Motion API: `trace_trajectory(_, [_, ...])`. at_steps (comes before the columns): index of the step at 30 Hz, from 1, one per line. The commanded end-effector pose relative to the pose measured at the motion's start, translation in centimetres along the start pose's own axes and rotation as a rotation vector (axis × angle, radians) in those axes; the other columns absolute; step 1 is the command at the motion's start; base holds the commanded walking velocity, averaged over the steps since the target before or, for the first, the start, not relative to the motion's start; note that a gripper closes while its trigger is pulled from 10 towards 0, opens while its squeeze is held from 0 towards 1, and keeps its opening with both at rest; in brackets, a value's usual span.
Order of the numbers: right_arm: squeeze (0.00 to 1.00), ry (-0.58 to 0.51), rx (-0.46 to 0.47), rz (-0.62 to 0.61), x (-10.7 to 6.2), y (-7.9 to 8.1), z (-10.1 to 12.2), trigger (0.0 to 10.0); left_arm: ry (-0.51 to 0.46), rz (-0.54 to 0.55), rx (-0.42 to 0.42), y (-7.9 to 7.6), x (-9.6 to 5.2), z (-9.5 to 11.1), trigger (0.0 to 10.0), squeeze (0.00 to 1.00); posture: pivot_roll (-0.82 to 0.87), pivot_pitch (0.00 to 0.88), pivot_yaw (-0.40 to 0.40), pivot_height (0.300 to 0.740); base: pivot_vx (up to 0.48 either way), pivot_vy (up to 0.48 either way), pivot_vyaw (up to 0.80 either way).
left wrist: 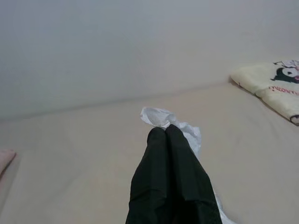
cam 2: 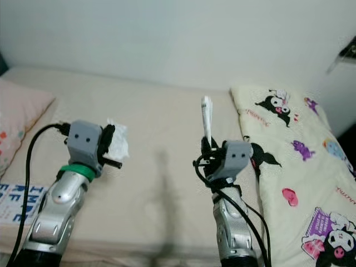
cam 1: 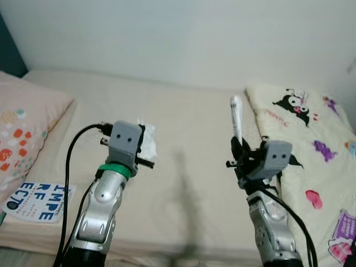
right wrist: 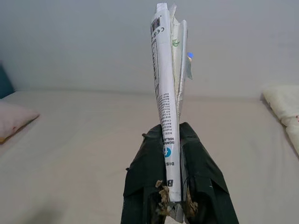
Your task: Clean up the room
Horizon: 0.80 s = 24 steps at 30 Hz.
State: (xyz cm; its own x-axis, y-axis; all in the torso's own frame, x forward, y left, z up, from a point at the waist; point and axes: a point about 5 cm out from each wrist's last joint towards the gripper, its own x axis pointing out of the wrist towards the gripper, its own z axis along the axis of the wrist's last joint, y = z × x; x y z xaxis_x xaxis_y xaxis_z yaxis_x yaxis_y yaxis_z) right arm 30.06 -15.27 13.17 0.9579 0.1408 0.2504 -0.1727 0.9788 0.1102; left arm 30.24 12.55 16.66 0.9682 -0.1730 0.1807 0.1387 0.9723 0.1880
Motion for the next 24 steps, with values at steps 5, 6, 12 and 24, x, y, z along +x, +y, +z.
trace_trajectory(5, [0.00,0.021,0.004,-0.014,-0.36,-0.33,-0.28,10.0,0.006,-0.017,-0.006,-0.49,-0.36,-0.10,10.0,0.00,0.08,0.016,-0.080,0.735,-0.376,0.000,0.00])
trace_trajectory(6, [0.00,0.021,0.007,-0.015,-0.33,-0.31,-0.28,10.0,0.006,-0.018,-0.006,-0.51,-0.37,-0.09,10.0,0.00,0.08,0.018,-0.078,0.735,-0.375,0.000,0.00])
trace_trajectory(12, [0.00,0.024,0.019,-0.020,-0.29,-0.20,-0.27,10.0,0.010,-0.016,-0.004,-0.47,-0.47,-0.14,10.0,0.00,0.08,0.018,-0.078,0.735,-0.377,0.000,0.00])
trace_trajectory(24, [0.00,0.021,0.052,-0.020,-0.16,-0.11,-0.18,10.0,0.012,-0.017,-0.002,-0.46,-0.50,-0.17,10.0,0.00,0.08,0.018,-0.078,0.735,-0.372,0.000,0.00])
